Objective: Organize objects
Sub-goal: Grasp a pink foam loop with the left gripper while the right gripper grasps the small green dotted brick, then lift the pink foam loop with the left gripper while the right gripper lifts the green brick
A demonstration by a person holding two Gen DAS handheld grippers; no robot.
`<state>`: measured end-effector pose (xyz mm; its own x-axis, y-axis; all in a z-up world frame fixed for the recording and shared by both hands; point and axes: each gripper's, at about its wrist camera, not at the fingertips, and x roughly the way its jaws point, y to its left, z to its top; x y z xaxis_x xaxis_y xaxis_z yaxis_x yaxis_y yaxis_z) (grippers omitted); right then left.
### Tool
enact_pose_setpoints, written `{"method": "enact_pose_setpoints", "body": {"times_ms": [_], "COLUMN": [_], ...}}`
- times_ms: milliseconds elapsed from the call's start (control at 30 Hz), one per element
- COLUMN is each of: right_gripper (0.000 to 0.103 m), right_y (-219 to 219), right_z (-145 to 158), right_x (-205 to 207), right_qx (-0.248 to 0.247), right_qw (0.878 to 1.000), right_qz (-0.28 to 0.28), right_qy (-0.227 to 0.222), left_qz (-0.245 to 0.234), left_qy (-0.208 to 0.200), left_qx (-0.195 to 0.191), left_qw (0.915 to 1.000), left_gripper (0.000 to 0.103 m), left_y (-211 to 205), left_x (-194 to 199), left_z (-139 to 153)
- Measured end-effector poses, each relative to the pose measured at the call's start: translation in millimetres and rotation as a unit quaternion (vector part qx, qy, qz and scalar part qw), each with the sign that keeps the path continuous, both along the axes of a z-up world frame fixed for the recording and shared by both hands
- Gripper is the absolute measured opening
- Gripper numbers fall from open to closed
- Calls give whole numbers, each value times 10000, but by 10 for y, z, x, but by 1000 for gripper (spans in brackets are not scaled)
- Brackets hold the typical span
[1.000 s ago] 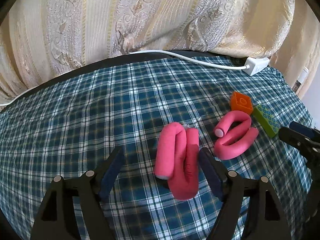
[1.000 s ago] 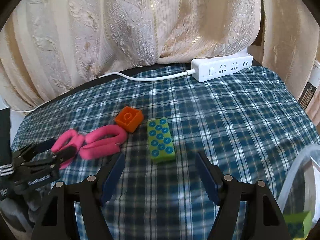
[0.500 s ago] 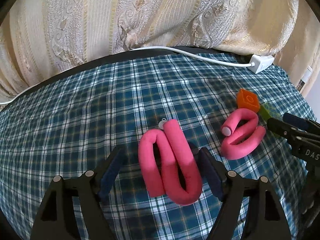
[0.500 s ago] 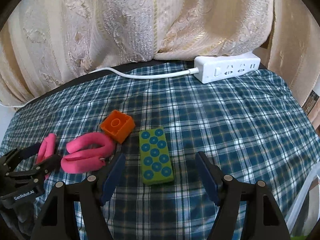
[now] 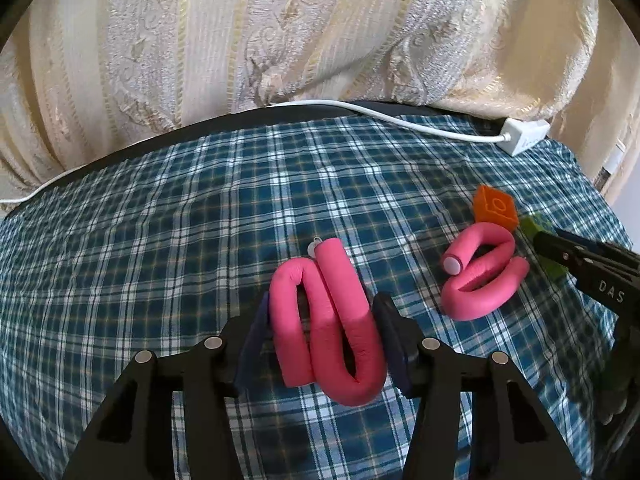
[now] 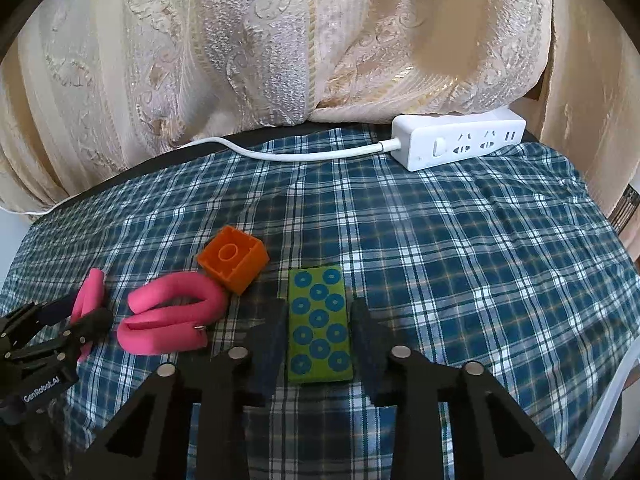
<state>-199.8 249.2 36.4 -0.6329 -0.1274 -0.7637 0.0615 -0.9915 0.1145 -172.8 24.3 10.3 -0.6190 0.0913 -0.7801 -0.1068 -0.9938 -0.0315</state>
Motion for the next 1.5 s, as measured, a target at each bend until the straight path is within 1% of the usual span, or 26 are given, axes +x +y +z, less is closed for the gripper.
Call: {"method": "enact_pose_setpoints", "body": {"times_ms": [100,267,500,600,833,1133,1500], "right_gripper": [32,32,32,32,32,32,32], "right_y": [23,58,76,113,190,147,175], "right_z": [1,4,85,125,250,322,358], "right_x": [20,41,104,120,170,237,287], "right_qx": [-43,-79,46,-3,-126,-179,-146], "right_qw": [10000,10000,9995,9992,9979,9971,9955], "right_qz": [-9,-44,-155,-210,-344,-308,-487], "right_qy": [6,29,286,342,526,670,797], "left_qz": [71,150,249,266,214,92,19], "left_qy": [-6,41,132,203,410,624,808], "left_qx": [34,-37,-136,-233,-357,-514,-519], "left_qw": [10000,9999,9995,9992,9983,9967,9954], "left_gripper": [53,53,53,53,53,53,53], "left_y": [-27,-26,-18,20,127,263,345], "left_x": [-3,6,40,75,176,291,431], "left_z": [0,11,47,74,179,321,504]}}
